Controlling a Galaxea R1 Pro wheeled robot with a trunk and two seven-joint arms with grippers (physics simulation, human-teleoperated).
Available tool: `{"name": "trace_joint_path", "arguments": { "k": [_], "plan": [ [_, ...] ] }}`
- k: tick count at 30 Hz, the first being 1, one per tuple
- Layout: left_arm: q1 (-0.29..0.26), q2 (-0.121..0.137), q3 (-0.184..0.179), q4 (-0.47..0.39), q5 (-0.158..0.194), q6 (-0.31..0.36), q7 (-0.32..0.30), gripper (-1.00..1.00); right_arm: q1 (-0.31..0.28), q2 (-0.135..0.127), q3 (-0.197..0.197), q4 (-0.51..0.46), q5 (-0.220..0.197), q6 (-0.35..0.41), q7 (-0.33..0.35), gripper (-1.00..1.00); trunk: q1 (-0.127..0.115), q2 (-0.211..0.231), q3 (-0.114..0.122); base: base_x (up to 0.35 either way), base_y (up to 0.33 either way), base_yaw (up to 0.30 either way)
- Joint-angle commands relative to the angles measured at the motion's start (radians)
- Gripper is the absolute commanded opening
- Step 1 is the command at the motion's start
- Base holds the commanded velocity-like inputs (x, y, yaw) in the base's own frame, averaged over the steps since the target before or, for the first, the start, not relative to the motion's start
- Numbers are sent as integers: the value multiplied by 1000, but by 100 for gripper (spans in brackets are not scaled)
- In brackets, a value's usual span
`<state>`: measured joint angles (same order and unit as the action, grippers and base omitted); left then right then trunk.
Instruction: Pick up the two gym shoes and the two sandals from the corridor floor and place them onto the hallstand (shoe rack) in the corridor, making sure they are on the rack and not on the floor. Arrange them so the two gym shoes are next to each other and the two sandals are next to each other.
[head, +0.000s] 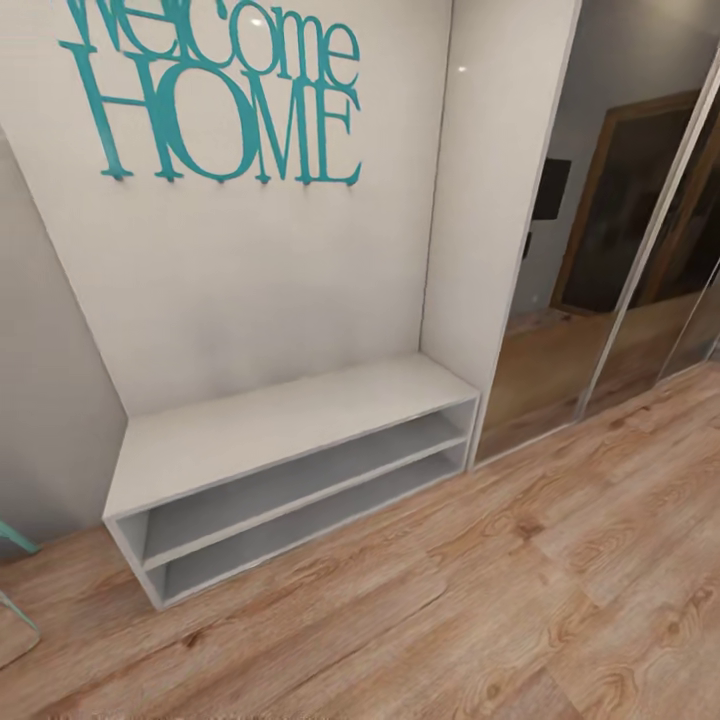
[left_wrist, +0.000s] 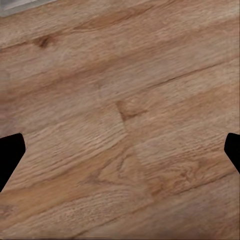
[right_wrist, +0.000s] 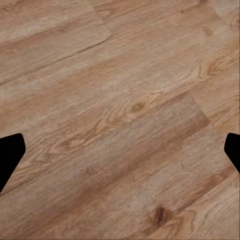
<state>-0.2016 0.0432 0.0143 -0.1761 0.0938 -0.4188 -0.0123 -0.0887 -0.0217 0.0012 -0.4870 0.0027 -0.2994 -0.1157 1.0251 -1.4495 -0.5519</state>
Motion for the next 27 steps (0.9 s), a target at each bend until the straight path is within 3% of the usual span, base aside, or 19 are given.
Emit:
{"name": "trace_joint_path", "arguments": {
  "k": [1, 27],
  "plan": [
    [-1, 0, 0, 1, 7, -3, -2, 100, 0, 0, 0, 0, 0, -3, -2, 100, 0, 0, -2, 0, 0, 265],
    [-1, 0, 0, 1, 6, -3, -2, 100, 0, 0, 2, 1, 3, -3, -2, 100, 0, 0, -15, 0, 0, 267]
  ]
}}
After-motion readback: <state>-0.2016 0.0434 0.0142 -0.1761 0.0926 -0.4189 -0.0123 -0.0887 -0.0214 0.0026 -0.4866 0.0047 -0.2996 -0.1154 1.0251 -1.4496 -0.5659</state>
